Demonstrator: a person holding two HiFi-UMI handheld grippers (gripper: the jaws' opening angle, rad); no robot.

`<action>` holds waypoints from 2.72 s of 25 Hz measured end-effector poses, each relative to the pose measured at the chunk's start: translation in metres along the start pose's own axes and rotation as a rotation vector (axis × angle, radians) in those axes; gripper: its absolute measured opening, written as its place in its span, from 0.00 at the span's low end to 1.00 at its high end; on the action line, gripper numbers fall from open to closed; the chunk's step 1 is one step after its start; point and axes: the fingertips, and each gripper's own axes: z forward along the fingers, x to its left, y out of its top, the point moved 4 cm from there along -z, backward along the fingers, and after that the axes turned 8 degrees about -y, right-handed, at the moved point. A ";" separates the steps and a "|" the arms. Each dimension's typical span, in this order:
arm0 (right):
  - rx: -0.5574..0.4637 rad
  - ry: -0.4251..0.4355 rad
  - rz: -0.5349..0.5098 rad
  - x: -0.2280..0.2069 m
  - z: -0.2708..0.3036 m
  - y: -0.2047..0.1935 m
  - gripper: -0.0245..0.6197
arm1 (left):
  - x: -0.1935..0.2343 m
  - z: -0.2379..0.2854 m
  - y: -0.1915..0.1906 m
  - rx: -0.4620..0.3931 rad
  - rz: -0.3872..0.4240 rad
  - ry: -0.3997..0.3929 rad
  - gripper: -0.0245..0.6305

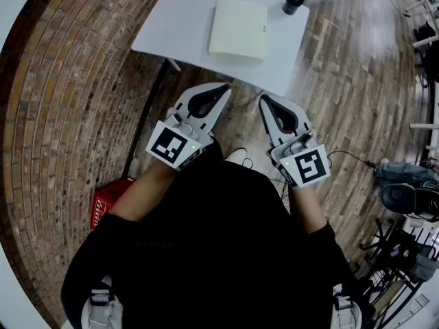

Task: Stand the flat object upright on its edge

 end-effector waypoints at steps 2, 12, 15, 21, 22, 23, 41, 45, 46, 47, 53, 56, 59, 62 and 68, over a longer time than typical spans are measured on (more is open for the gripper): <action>-0.001 0.001 0.006 0.002 -0.002 0.005 0.05 | -0.003 0.000 -0.001 0.024 -0.001 0.011 0.07; -0.010 -0.008 0.034 0.000 -0.010 0.004 0.05 | -0.015 0.001 -0.006 0.031 0.010 0.007 0.07; -0.010 0.000 0.032 -0.004 -0.011 -0.002 0.05 | -0.014 0.001 -0.004 0.056 0.010 0.022 0.07; 0.001 0.000 0.057 -0.012 0.000 -0.010 0.05 | 0.001 0.000 -0.004 0.078 0.002 0.049 0.07; 0.005 0.001 0.057 -0.013 0.004 -0.011 0.05 | 0.005 0.001 -0.005 0.077 0.002 0.050 0.07; 0.010 0.003 0.057 -0.015 0.008 -0.011 0.05 | 0.009 0.002 -0.005 0.079 0.000 0.052 0.07; 0.123 -0.121 0.075 -0.042 0.160 -0.013 0.05 | 0.180 0.022 -0.008 0.040 -0.054 -0.065 0.07; 0.156 -0.172 0.096 -0.042 0.200 -0.019 0.05 | 0.223 0.023 -0.013 0.043 -0.058 -0.118 0.07; 0.164 -0.191 0.107 -0.042 0.208 -0.020 0.05 | 0.232 0.023 -0.015 0.045 -0.059 -0.133 0.07; 0.171 -0.211 0.116 -0.042 0.216 -0.021 0.05 | 0.240 0.023 -0.017 0.047 -0.062 -0.148 0.07; 0.195 -0.308 0.136 -0.050 0.248 -0.023 0.05 | 0.278 0.031 -0.029 0.077 -0.073 -0.233 0.07; 0.213 -0.329 0.150 -0.059 0.255 -0.026 0.05 | 0.288 0.041 -0.031 0.087 -0.077 -0.248 0.07; 0.220 -0.328 0.163 -0.075 0.259 -0.031 0.05 | 0.296 0.055 -0.038 0.102 -0.093 -0.247 0.07; 0.239 -0.327 0.175 -0.097 0.264 -0.040 0.05 | 0.303 0.072 -0.042 0.119 -0.095 -0.236 0.07; 0.277 -0.300 0.173 -0.150 0.279 -0.058 0.05 | 0.320 0.110 -0.055 0.171 -0.083 -0.175 0.07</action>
